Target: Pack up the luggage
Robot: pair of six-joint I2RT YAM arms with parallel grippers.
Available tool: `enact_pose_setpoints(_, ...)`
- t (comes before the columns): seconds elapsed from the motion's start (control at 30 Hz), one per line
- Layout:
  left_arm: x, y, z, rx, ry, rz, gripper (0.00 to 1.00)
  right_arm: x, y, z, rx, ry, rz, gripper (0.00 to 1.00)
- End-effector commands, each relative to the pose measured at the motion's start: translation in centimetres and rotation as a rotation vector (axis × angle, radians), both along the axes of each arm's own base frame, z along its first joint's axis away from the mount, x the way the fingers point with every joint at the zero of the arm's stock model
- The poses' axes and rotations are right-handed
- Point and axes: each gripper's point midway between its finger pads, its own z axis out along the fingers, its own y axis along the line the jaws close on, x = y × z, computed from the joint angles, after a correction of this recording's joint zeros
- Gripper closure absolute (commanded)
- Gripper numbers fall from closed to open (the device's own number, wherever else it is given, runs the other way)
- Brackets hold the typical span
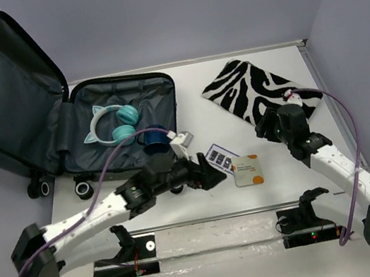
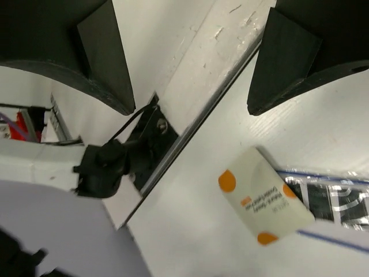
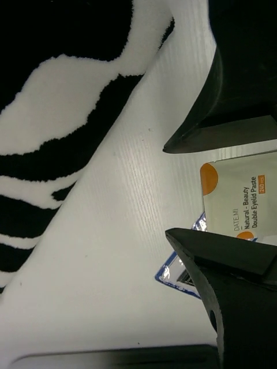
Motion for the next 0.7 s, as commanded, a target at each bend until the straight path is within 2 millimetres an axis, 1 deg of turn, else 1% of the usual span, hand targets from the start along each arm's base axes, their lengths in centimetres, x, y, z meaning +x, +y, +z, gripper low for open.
enact_pose_setpoints(0.0, 0.9, -3.7, -1.7, -0.032, 0.082, 0.096, 0.10, -0.2, 1.4, -0.5, 0.126, -0.022, 0.049, 0.41)
enact_pose_setpoints(0.03, 0.5, -4.5, -4.3, 0.018, 0.116, 0.095, 0.11, -0.2, 1.7, -0.5, 0.140, -0.030, 0.056, 0.42)
enact_pose_setpoints(0.07, 0.6, -5.1, -4.6, 0.004, 0.124, 0.106, 0.12, -0.3, 1.7, -0.3, 0.147, -0.041, 0.057, 0.42)
enact_pose_setpoints(0.1, 0.6, -5.5, -5.4, 0.010, 0.144, 0.113, 0.13, -0.4, 1.7, -0.3, 0.149, -0.044, 0.054, 0.42)
enact_pose_setpoints(0.13, 0.5, -6.0, -7.4, 0.038, 0.189, 0.121, 0.13, -0.8, 2.2, -0.6, 0.168, -0.032, 0.084, 0.42)
enact_pose_setpoints(0.17, 0.5, -6.4, -8.0, 0.035, 0.204, 0.123, 0.16, -0.9, 2.3, -0.7, 0.172, -0.033, 0.089, 0.42)
enact_pose_setpoints(0.2, 0.7, -7.1, -8.0, 0.010, 0.213, 0.126, 0.17, -1.0, 2.3, -0.7, 0.172, -0.036, 0.092, 0.42)
enact_pose_setpoints(0.23, 0.8, -7.6, -9.8, 0.035, 0.239, 0.129, 0.18, -1.2, 2.3, -0.8, 0.170, -0.036, 0.094, 0.42)
enact_pose_setpoints(0.27, 0.9, -8.2, -10.0, 0.022, 0.260, 0.132, 0.21, -1.4, 2.3, -1.2, 0.168, -0.030, 0.098, 0.42)
enact_pose_setpoints(0.3, 1.2, -8.8, -10.2, 0.009, 0.265, 0.134, 0.22, -1.5, 2.3, -1.3, 0.170, -0.031, 0.101, 0.42)
enact_pose_setpoints(0.33, 1.3, -9.4, -11.8, 0.032, 0.294, 0.140, 0.25, -1.6, 2.6, -0.9, 0.179, -0.048, 0.118, 0.43)
enact_pose_setpoints(0.37, 1.5, -9.8, -12.2, 0.024, 0.301, 0.139, 0.28, -1.9, 2.7, -1.1, 0.187, -0.049, 0.129, 0.43)
enact_pose_setpoints(0.4, 1.3, -10.1, -14.1, 0.055, 0.325, 0.139, 0.29, -2.0, 2.8, -0.9, 0.193, -0.055, 0.137, 0.43)
enact_pose_setpoints(0.43, 1.4, -10.4, -14.5, 0.053, 0.335, 0.139, 0.32, -2.1, 2.9, -0.6, 0.193, -0.070, 0.144, 0.43)
enact_pose_setpoints(0.47, 1.5, -10.7, -14.8, 0.040, 0.354, 0.144, 0.32, -2.3, 2.8, -0.7, 0.190, -0.071, 0.145, 0.43)
enact_pose_setpoints(0.5, 1.4, -10.8, -15.3, 0.043, 0.368, 0.146, 0.33, -2.3, 2.7, -0.5, 0.186, -0.080, 0.145, 0.43)
enact_pose_setpoints(0.53, 1.4, -10.8, -16.3, 0.054, 0.379, 0.154, 0.36, -2.4, 2.7, -0.3, 0.187, -0.092, 0.149, 0.43)
enact_pose_setpoints(0.6, 1.9, -10.7, -16.7, 0.047, 0.386, 0.183, 0.38, -2.5, 2.7, -0.2, 0.189, -0.098, 0.152, 0.43)
enact_pose_setpoints(0.67, 2.0, -10.7, -17.3, 0.057, 0.390, 0.194, 0.44, -2.6, 2.8, -0.1, 0.194, -0.101, 0.157, 0.43)
